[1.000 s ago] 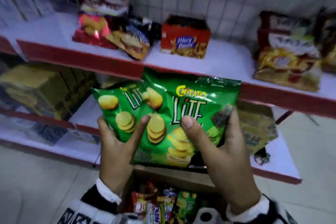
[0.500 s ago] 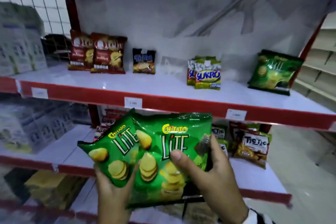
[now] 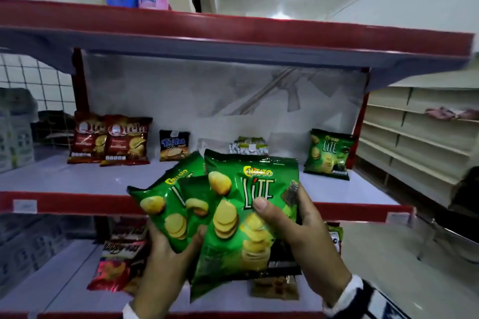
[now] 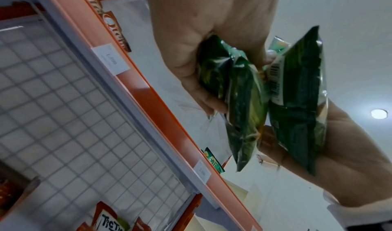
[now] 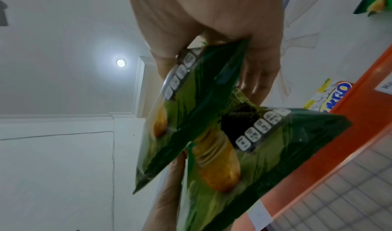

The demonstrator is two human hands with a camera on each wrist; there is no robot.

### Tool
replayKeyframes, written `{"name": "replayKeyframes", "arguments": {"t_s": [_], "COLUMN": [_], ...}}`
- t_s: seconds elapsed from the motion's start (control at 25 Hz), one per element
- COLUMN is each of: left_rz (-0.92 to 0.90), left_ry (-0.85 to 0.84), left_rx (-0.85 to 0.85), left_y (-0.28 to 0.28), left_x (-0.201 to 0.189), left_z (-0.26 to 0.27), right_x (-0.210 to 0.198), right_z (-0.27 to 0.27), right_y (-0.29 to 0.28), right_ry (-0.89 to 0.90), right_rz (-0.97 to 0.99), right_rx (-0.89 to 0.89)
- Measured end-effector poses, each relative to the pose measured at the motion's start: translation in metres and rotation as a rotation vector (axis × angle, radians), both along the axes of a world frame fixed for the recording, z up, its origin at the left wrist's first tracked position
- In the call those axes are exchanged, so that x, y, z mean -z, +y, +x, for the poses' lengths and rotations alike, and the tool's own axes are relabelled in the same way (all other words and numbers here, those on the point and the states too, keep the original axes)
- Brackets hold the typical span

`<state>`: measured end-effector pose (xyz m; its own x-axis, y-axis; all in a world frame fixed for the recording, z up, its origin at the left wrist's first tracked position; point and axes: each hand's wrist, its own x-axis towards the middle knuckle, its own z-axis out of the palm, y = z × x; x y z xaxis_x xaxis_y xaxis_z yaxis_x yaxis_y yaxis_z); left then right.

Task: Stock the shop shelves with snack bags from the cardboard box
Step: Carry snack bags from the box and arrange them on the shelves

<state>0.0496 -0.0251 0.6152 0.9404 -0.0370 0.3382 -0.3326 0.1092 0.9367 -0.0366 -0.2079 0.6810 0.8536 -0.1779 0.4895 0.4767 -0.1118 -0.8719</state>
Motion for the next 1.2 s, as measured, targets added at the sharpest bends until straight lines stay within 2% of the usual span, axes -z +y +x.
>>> {"name": "replayKeyframes", "arguments": {"t_s": [0.2,0.36,0.52,0.64,0.8,0.88,0.96,1.08,1.2], "left_rz": [-0.016,-0.074,-0.069,-0.089,-0.078,-0.064,-0.071,-0.054,-0.021], "left_ry": [-0.105,-0.159,-0.234,-0.236,-0.221,-0.231,-0.235,-0.237,-0.273], "left_rx": [0.156,0.181,0.172,0.197,0.12,0.084,0.045,0.036,0.058], "left_y": [0.001,-0.002,-0.008,-0.014,-0.033,-0.04,-0.051,-0.069,-0.086], "left_x": [-0.037,-0.06,-0.063,-0.061,-0.055,-0.052,-0.05,-0.052,-0.057], "left_z": [0.033,0.067,0.101,0.12,0.14,0.146,0.151,0.15,0.147], "right_x": [-0.029,-0.062,-0.081,-0.086,-0.078,-0.072,-0.068,-0.07,-0.069], "right_z": [0.014,0.025,0.046,0.081,0.148,0.176,0.203,0.229,0.244], "right_y": [-0.003,-0.029,-0.078,-0.12,-0.168,-0.182,-0.196,-0.208,-0.216], "right_ry": [-0.02,-0.073,-0.079,0.021,0.265,0.373,0.441,0.563,0.647], "right_rz": [-0.03,-0.06,-0.052,-0.142,-0.308,-0.443,-0.523,-0.588,-0.735], "right_rx": [0.057,0.325,0.537,0.736,0.928,0.934,0.855,0.739,0.719]}}
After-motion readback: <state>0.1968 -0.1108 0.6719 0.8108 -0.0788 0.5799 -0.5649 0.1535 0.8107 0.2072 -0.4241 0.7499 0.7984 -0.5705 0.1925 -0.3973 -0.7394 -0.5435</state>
